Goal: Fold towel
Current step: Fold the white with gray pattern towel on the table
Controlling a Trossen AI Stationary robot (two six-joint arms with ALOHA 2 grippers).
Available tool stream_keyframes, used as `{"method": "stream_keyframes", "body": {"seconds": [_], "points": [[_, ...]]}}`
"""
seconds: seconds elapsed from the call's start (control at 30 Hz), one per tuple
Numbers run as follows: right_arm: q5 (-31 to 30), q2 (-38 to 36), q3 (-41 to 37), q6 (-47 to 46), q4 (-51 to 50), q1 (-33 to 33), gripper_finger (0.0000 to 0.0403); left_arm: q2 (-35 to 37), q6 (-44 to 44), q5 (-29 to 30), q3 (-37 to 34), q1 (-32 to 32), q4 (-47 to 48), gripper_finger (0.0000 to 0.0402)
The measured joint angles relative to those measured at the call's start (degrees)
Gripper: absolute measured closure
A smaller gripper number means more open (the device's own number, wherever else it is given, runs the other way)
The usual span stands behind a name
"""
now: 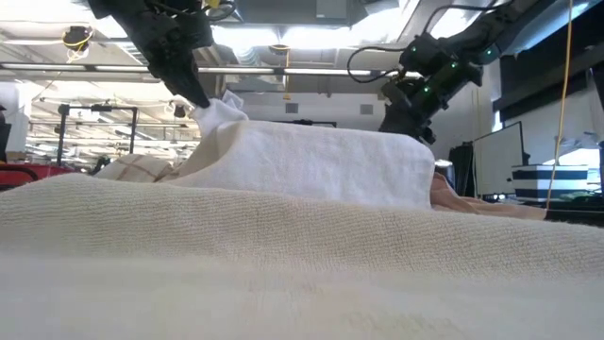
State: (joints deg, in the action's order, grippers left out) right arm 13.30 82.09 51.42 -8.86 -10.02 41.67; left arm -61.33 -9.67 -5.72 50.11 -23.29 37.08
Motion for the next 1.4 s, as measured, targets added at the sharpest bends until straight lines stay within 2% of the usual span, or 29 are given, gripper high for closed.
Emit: {"method": "stream_keyframes", "body": {"seconds": [0.13, 0.23, 0.53, 0.77, 0.97, 1.17, 1.3, 1.4], "points": [[0.91, 0.32, 0.00, 0.11, 0.00, 0.02, 0.0209, -0.01, -0.06, 0.00, 0.00, 0.00, 0.00, 0.0400], [1.92, 0.32, 0.00, 0.17, 0.58, 0.00, 0.0234, -0.01, -0.14, 0.00, 0.00, 0.00, -0.04, 0.0400], [4.23, 0.32, 0.00, 3.23, 0.94, 0.00, 0.0389, -0.01, -0.15, 0.00, 0.00, 0.00, -0.04, 0.0399], [1.22, -1.43, 0.07, 7.12, 1.01, -0.02, 0.0398, -0.01, -0.15, 0.00, 0.00, 0.00, -0.02, 0.0399], [0.81, -7.93, 2.38, 9.09, -1.56, -0.09, 0.0399, 0.10, 0.43, 0.00, 0.33, 0.00, 0.62, 0.0400], [0.75, -16.97, 4.77, 9.71, -7.59, -0.09, 0.0400, 0.10, 2.10, 0.83, 5.28, 1.03, 6.86, 0.0400], [0.18, -24.25, 4.96, 10.87, -11.82, -1.57, 0.0401, 0.13, 3.95, 4.40, 10.34, 3.29, 12.71, 0.0400], [-0.70, -29.77, 4.96, 10.90, -14.51, -3.36, 0.0401, 0.14, 6.12, 9.17, 14.24, 5.48, 17.99, 0.0401]]}}
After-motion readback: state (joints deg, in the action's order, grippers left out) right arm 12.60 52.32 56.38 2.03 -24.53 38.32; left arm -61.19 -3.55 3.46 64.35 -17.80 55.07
